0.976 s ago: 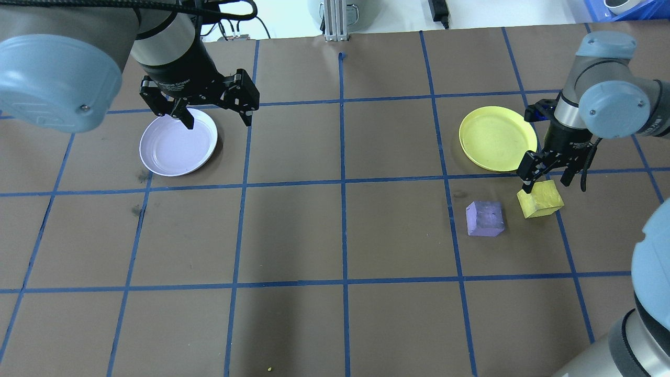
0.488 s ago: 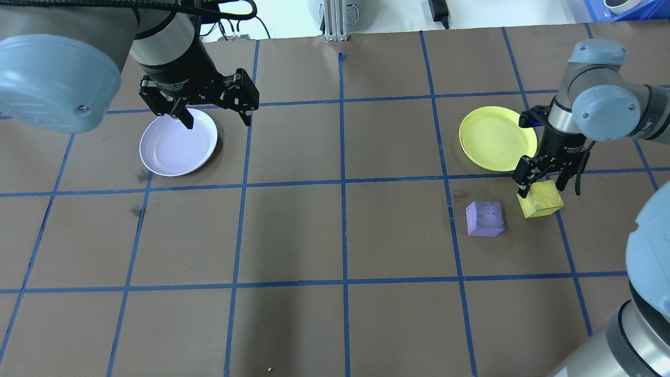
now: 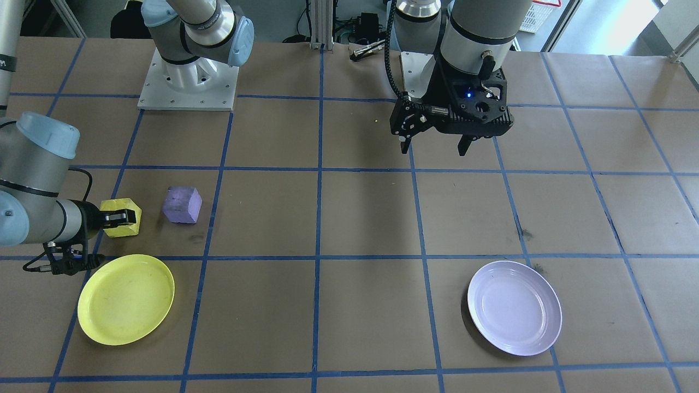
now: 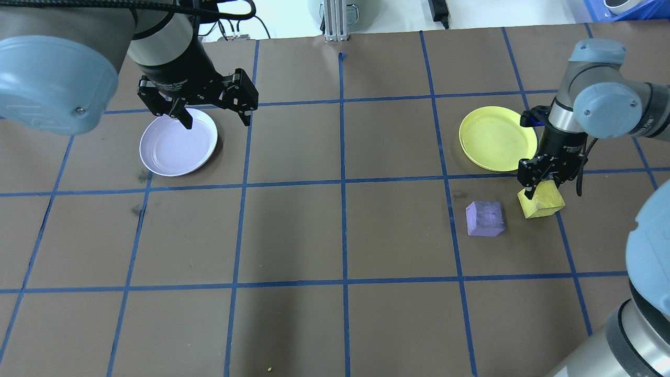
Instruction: Sort blocks by color into plates
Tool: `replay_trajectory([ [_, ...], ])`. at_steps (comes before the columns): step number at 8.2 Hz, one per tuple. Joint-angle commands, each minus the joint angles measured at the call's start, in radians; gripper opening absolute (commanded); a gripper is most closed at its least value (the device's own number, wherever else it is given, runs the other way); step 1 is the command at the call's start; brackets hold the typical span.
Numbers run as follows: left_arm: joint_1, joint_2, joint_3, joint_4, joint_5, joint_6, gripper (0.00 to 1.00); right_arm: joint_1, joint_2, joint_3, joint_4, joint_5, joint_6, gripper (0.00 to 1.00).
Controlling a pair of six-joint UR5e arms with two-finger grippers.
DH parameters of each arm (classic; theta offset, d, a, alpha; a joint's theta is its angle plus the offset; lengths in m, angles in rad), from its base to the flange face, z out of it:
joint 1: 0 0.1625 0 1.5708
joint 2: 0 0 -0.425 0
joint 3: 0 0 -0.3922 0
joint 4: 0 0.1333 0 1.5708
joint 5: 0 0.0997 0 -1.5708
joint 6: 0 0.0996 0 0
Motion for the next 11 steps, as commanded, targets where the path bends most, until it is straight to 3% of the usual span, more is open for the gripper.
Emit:
replay_trajectory([
  [1,0.001,0.004,-0.002,0.0,0.0,0.0,1.0,0.001,-0.053,-0.106,0.028,0.009,0.007,0.0],
  [2,0.0,0.003,-0.002,0.0,0.0,0.0,1.0,0.011,-0.063,-0.164,0.062,0.068,0.011,0.0],
  [4,0.0,0.004,-0.002,0.0,0.0,0.002,1.0,0.073,-0.06,-0.215,0.06,0.078,0.011,0.0],
  [9,0.0,0.004,-0.002,0.0,0.0,0.0,1.0,0.104,0.09,-0.218,-0.154,0.084,-0.006,0.0],
  [11,0.0,0.004,-0.002,-0.002,0.0,0.002,1.0,0.122,0.107,-0.22,-0.184,0.118,0.011,0.05],
])
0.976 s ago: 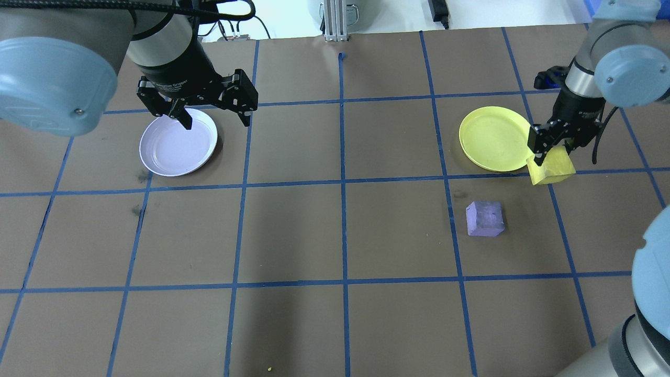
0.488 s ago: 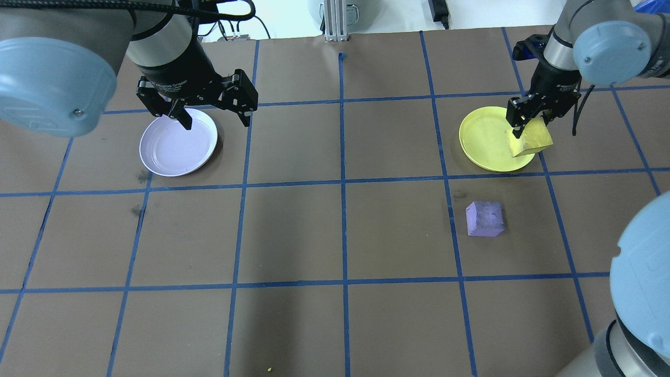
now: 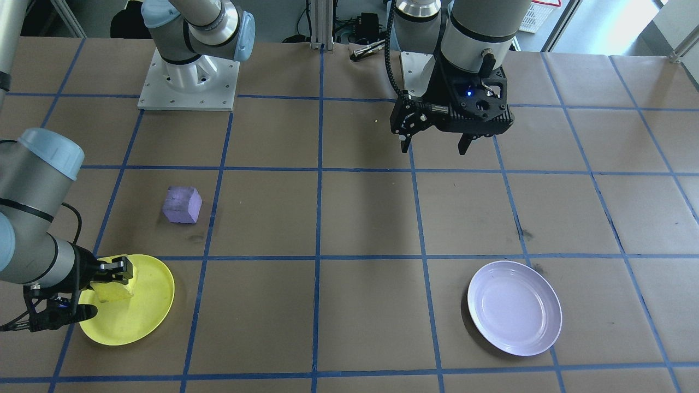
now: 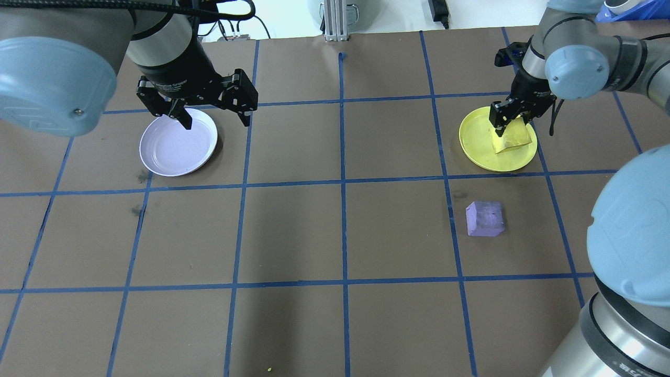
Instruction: Sort blocks by color into plates
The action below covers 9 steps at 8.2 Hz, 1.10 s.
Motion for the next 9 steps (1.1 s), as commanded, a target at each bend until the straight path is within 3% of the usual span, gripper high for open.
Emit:
replay_trajectory([
  [1,0.0,0.0,0.0,0.0,0.0,0.001,1.0,0.016,0.039,0.0,-0.036,0.017,0.014,0.58],
  [2,0.0,0.0,0.0,0.0,0.0,-0.001,1.0,0.017,0.03,0.0,-0.029,0.006,0.015,1.0],
  [4,0.0,-0.003,0.0,-0.001,0.0,-0.001,1.0,0.017,-0.009,0.0,0.049,0.004,0.017,1.0],
  [7,0.0,-0.001,-0.002,-0.001,0.0,0.002,1.0,0.017,-0.132,0.02,0.251,0.017,0.158,1.0],
  [9,0.0,-0.006,0.0,0.0,0.002,0.004,1.0,0.017,-0.158,0.048,0.411,0.018,0.26,1.0],
])
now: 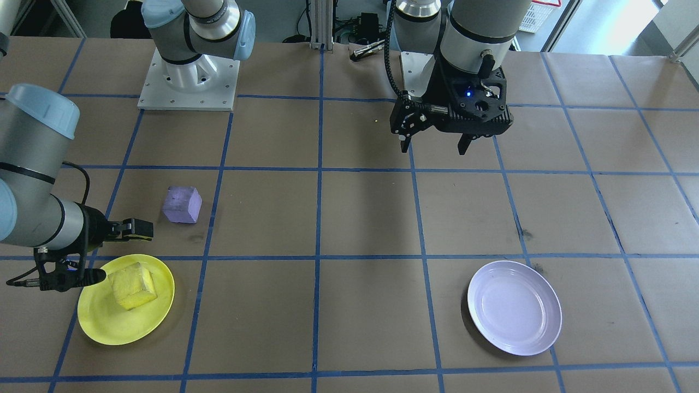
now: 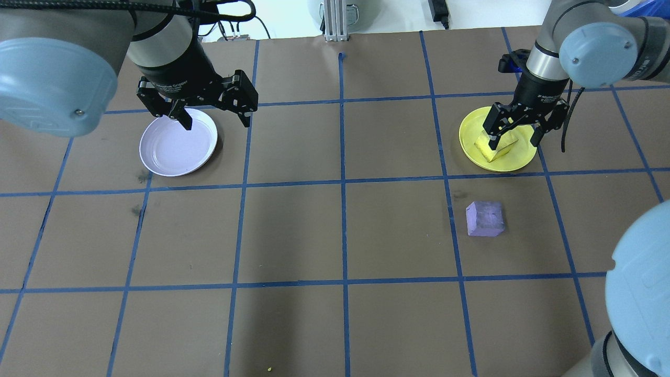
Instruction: Sort blocks by color into plates
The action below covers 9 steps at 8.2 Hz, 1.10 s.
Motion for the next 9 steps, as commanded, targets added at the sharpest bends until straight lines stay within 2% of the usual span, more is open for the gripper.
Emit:
replay_trajectory([
  [1,0.0,-0.002,0.001,0.001,0.001,0.002,1.0,0.002,-0.037,0.059,0.165,0.009,0.189,1.0],
  [2,0.0,-0.002,0.001,0.001,0.001,0.005,1.0,0.002,-0.037,0.106,0.164,0.023,0.2,1.0],
  [3,0.002,0.0,0.001,0.001,0.001,0.005,1.0,0.002,-0.037,0.155,0.159,0.061,0.203,1.0],
  [4,0.0,0.001,0.001,0.001,0.001,0.005,1.0,0.003,-0.037,0.191,0.146,0.068,0.207,1.0],
  [6,0.002,0.001,0.001,0.001,0.001,0.006,1.0,0.011,-0.024,0.208,0.138,0.068,0.208,1.0],
  [7,0.002,0.003,0.001,0.001,0.002,0.008,1.0,0.014,-0.018,0.232,0.103,0.065,0.208,1.0],
  [9,0.002,0.004,0.001,0.001,0.001,0.008,1.0,0.014,0.016,0.297,-0.017,0.057,0.207,1.0],
])
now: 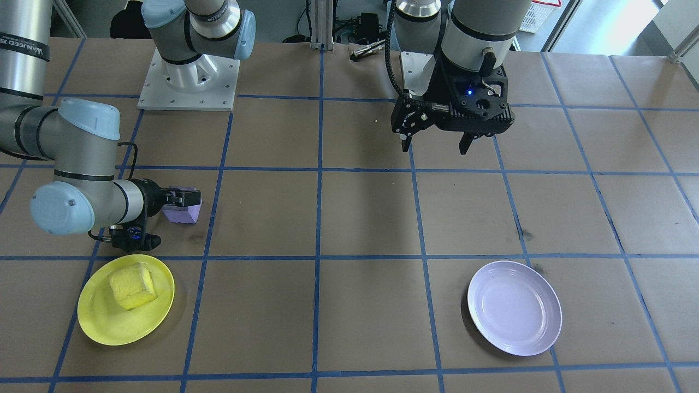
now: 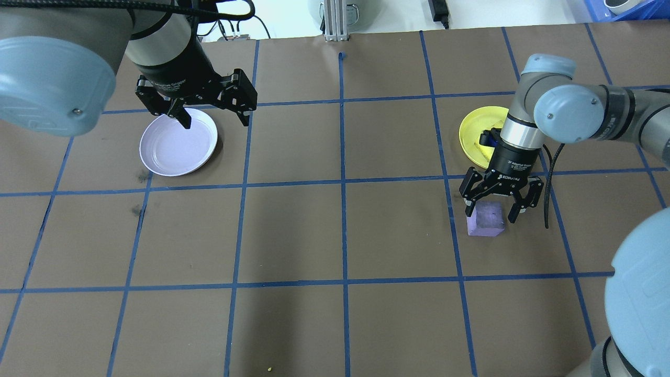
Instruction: Sort blocks by color into plates
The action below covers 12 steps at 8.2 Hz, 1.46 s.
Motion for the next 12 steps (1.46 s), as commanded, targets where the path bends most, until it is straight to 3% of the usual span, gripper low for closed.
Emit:
replay_trajectory([
  [1,0.002,0.004,0.0,0.0,-0.001,0.001,1.0,0.001,0.041,0.066,-0.148,-0.013,-0.001,1.0],
  [2,0.002,0.009,-0.002,-0.002,-0.002,0.001,1.0,0.001,0.045,0.068,-0.156,-0.007,0.002,0.76],
  [3,0.002,0.007,-0.002,-0.002,-0.002,0.001,1.0,0.001,0.045,0.057,-0.156,0.001,0.053,0.12],
  [4,0.002,0.007,-0.002,-0.002,-0.002,0.001,1.0,0.001,0.033,0.053,-0.142,0.004,0.115,0.0],
  [7,0.002,0.007,-0.002,-0.002,-0.002,0.001,1.0,0.0,-0.051,0.022,-0.104,0.028,0.12,0.0],
  [9,0.002,0.007,0.0,0.0,-0.002,0.002,1.0,0.032,-0.091,-0.093,0.031,0.141,0.152,0.0],
  [10,0.002,0.009,-0.002,-0.002,-0.002,0.002,1.0,0.102,-0.093,-0.139,0.057,0.153,0.22,0.0],
  [12,0.005,0.012,-0.002,-0.002,-0.002,0.002,1.0,0.258,-0.083,-0.159,0.0,0.278,0.401,0.0],
])
